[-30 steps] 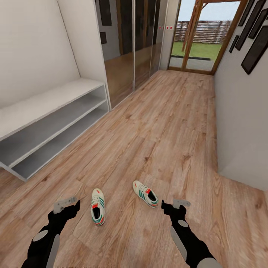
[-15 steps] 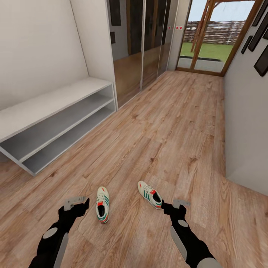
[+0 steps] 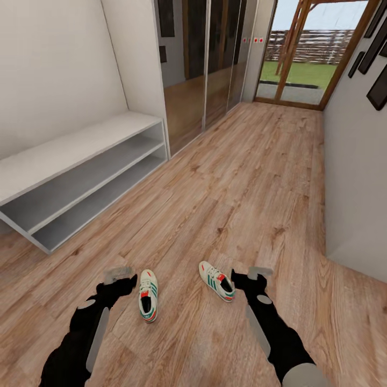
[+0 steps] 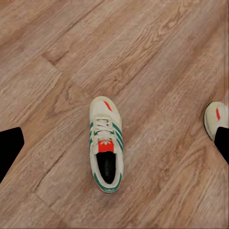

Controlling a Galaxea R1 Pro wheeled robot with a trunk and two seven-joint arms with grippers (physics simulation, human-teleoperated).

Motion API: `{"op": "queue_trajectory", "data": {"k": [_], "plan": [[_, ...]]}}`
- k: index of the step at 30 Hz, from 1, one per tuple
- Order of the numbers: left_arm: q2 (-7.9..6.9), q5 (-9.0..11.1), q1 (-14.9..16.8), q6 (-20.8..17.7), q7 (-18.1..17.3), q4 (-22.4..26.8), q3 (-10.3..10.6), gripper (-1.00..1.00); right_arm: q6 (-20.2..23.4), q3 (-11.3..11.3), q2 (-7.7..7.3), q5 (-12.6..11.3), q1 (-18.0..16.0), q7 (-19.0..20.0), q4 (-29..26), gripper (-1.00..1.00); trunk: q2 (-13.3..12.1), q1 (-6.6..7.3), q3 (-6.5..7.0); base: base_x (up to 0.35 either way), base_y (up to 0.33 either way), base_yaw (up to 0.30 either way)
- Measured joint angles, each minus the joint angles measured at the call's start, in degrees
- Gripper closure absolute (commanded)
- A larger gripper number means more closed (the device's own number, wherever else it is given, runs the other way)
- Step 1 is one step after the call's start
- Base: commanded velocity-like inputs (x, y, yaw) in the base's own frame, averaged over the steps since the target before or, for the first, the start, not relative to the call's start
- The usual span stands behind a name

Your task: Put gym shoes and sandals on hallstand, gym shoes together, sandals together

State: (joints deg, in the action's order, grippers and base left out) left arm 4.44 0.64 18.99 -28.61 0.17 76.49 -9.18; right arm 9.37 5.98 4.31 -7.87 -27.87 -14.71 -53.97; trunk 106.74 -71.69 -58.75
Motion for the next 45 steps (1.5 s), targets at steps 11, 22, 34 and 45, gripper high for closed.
{"op": "queue_trajectory", "data": {"k": [11, 22, 34, 45], "plan": [[-0.04, -0.3, 18.0, -1.7, 0.2, -22.1, 0.3, -1.00, 28.8, 0.0, 0.16, 0.0, -0.1, -0.1, -25.5, -1.00, 0.0, 0.00, 0.00, 0.000, 0.000, 0.000], [-0.21, -0.4, 26.7, -1.4, -0.3, -39.9, 0.1, -1.00, 38.2, 0.4, 0.29, 0.0, -1.5, 0.0, -31.5, -1.00, 0.0, 0.00, -0.01, 0.000, 0.000, 0.000], [-0.23, 0.1, 23.6, 1.5, -0.5, -40.2, -0.2, -1.00, 38.3, 0.5, 0.43, 0.0, -1.5, 0.1, -32.2, -1.00, 0.0, 0.00, -0.01, 0.000, 0.000, 0.000], [-0.27, 0.1, 23.3, 2.1, -0.6, -40.2, -0.2, -1.00, 38.2, 0.3, 0.35, 0.0, -1.4, 0.1, -32.3, -1.00, 0.0, 0.00, -0.01, 0.000, 0.000, 0.000]]}}
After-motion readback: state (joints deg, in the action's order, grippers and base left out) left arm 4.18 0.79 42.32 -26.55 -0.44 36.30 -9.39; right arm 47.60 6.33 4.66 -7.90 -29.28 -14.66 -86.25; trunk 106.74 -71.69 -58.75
